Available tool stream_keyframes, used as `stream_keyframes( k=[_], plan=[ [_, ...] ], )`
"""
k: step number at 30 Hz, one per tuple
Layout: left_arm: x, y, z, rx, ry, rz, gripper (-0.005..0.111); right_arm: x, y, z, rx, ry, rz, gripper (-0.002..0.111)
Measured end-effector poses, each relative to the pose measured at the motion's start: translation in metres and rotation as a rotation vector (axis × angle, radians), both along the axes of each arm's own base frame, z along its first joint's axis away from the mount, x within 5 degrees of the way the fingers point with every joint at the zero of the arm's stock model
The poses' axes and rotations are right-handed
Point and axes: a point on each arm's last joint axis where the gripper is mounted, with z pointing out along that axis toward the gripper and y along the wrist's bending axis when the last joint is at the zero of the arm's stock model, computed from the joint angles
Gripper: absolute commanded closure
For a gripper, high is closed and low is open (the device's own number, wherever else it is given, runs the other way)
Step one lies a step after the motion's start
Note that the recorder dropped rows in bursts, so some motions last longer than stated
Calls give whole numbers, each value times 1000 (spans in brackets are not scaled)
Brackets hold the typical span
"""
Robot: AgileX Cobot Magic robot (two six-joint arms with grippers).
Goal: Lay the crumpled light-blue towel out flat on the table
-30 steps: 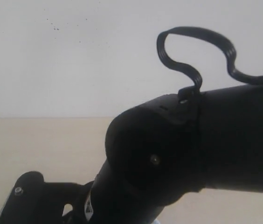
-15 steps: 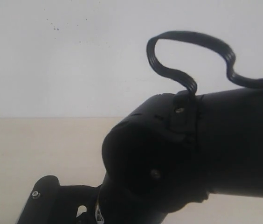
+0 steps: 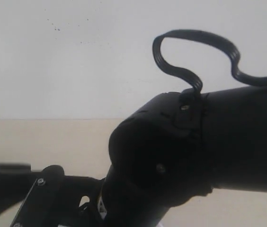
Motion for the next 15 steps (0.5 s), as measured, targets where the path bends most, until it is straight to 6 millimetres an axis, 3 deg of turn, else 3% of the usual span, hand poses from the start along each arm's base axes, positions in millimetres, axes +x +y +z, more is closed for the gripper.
stream_keyframes(
  k=[6, 9, 11, 15],
  plan=[
    [-5, -11, 97, -38, -359, -186, 55, 21, -18, 5, 76, 22, -127, 95],
    [-11, -17, 130, -29, -494, -307, 55, 27, -34, 12, 168, 20, -210, 95],
    [-15, -22, 141, 11, -600, -417, 57, 30, -47, 18, 236, 12, -267, 95],
    [-19, -29, 136, 70, -705, -604, 58, 25, -69, 33, 328, -17, -321, 95]
  ],
)
